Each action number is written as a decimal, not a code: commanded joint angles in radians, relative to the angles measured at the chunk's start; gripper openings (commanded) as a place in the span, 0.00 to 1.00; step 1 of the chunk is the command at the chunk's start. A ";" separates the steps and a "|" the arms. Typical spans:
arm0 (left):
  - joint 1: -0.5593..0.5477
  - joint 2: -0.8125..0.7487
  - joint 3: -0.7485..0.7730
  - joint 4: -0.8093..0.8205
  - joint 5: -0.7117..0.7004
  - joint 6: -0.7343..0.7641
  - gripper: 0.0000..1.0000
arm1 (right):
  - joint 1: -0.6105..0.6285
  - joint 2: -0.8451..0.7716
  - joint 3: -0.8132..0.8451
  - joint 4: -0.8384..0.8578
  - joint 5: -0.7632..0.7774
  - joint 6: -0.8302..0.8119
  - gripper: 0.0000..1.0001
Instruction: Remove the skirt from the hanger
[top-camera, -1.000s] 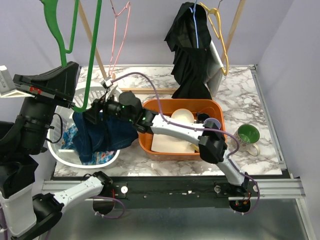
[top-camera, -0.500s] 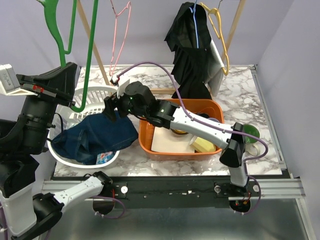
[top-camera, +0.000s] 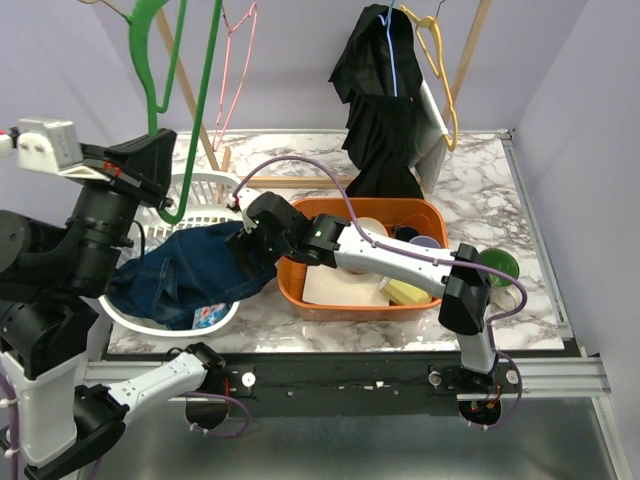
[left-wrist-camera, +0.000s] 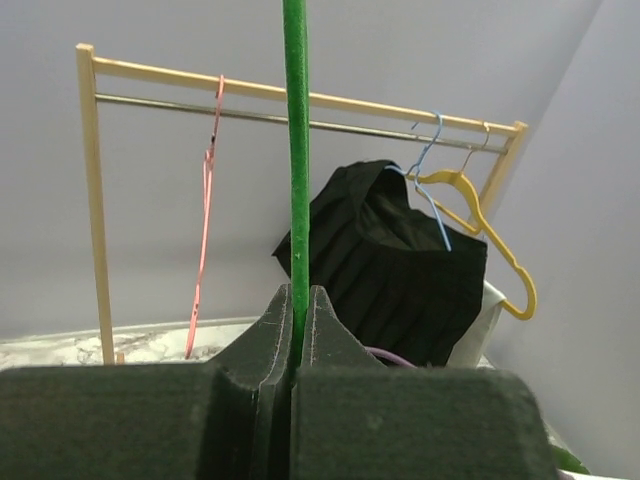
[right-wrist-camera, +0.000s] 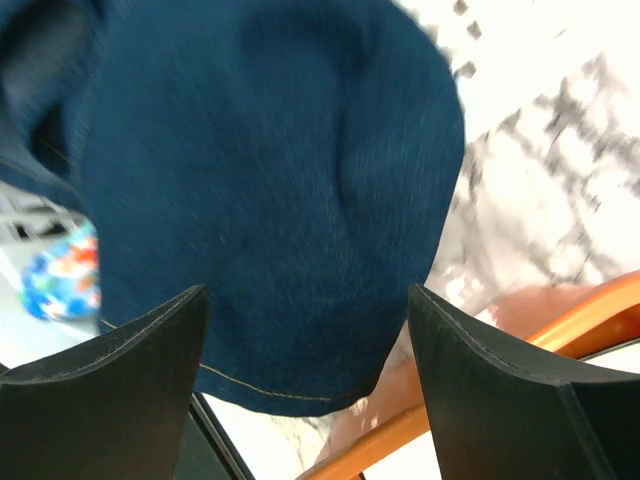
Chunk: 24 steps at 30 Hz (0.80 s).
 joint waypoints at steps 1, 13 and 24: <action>0.002 -0.006 -0.056 0.032 -0.013 -0.008 0.00 | 0.001 0.000 -0.067 0.033 -0.050 0.014 0.86; 0.001 -0.018 -0.085 0.041 -0.042 0.020 0.00 | 0.001 -0.016 -0.107 0.131 -0.077 0.003 0.38; 0.001 -0.031 -0.093 0.043 -0.051 0.028 0.00 | 0.002 -0.069 -0.040 0.079 -0.011 -0.001 0.01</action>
